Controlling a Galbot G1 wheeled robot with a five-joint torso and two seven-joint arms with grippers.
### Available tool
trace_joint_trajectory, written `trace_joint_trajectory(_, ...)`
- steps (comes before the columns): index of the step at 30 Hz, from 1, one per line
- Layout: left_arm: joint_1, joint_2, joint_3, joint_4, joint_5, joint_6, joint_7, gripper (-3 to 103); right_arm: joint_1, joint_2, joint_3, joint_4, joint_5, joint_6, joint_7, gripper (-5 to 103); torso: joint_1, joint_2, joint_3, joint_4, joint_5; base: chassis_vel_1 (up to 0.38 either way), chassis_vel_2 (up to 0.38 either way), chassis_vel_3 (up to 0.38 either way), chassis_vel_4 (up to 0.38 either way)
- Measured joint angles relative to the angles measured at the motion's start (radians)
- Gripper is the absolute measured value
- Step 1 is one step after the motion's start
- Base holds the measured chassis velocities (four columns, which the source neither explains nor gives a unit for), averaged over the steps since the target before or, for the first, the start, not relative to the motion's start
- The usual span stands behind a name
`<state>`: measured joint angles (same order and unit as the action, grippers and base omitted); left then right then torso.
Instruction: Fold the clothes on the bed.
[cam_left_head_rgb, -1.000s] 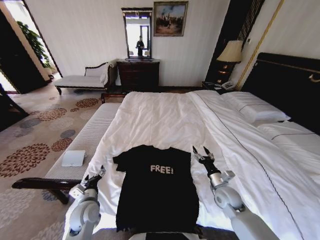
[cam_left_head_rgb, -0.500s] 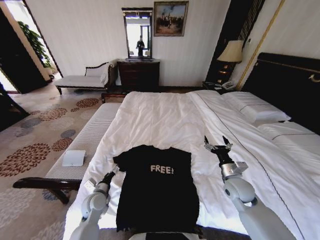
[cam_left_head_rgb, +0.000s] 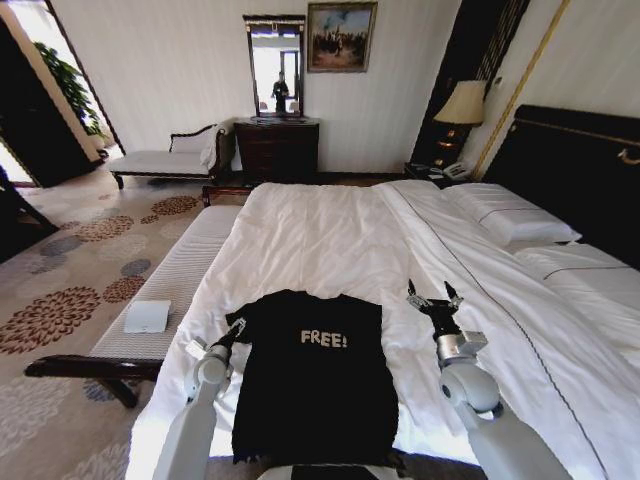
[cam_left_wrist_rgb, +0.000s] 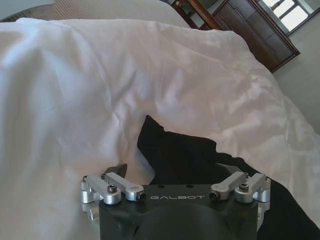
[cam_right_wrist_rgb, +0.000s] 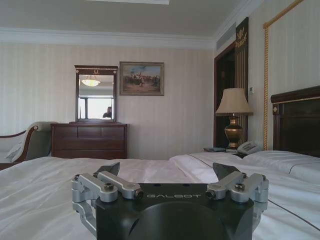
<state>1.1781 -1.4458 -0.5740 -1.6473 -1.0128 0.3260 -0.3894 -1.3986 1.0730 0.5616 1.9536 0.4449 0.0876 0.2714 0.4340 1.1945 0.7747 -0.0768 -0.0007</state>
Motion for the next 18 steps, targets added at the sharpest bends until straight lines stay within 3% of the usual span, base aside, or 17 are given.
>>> trace_joint_trajectory(4,-0.015,-0.021,-0.001,0.018,0.003,-0.022,0.002,100,0.000,0.010,0.000,-0.005,-0.002,-0.001,0.003,100,0.000,0.000,0.000,0.0000,0.0000,0.000,0.000,0.000,0.000)
trace_joint_trajectory(5,-0.020,-0.031,-0.004,0.028,0.009,-0.037,0.006,90,0.000,0.015,0.002,-0.007,-0.002,-0.002,0.005,100,0.000,0.000,0.000,-0.0001,0.0000,0.000,0.000,0.000,0.000)
trace_joint_trajectory(7,-0.021,-0.036,-0.006,0.034,0.014,-0.045,0.010,90,0.000,0.017,0.003,-0.009,-0.001,-0.002,0.006,100,0.000,0.000,0.000,-0.0002,0.0000,0.000,0.000,0.000,0.000)
trace_joint_trajectory(8,-0.021,-0.040,-0.007,0.039,0.020,-0.053,0.014,80,0.000,0.019,0.004,-0.011,0.000,-0.003,0.008,100,0.000,0.000,0.000,-0.0001,0.0000,0.000,0.000,0.000,0.000)
trace_joint_trajectory(9,-0.020,-0.042,-0.008,0.041,0.021,-0.056,0.016,80,0.001,0.020,0.005,-0.013,0.000,-0.003,0.010,100,0.000,0.000,0.000,0.0000,0.0000,0.000,0.000,0.000,0.000)
trace_joint_trajectory(11,-0.018,-0.042,-0.011,0.043,0.023,-0.060,0.018,68,0.001,0.023,0.005,-0.018,0.001,-0.003,0.014,100,0.000,0.000,0.000,0.0000,0.0000,0.000,0.000,0.000,0.000)
trace_joint_trajectory(13,-0.017,-0.042,-0.012,0.043,0.024,-0.061,0.018,68,0.001,0.025,0.005,-0.019,0.001,-0.003,0.015,100,0.000,0.000,0.000,0.0000,-0.0001,0.000,0.000,0.000,0.000)
trace_joint_trajectory(17,-0.010,-0.042,-0.018,0.034,0.024,-0.061,0.018,46,0.001,0.050,0.005,-0.023,0.001,-0.003,0.017,100,0.000,0.000,0.000,-0.0001,-0.0001,0.000,0.000,0.000,0.000)
trace_joint_trajectory(18,-0.010,-0.042,-0.018,0.034,0.024,-0.061,0.018,46,0.001,0.050,0.005,-0.023,0.001,-0.003,0.017,100,0.000,0.000,0.000,-0.0001,-0.0001,0.000,0.000,0.000,0.000)
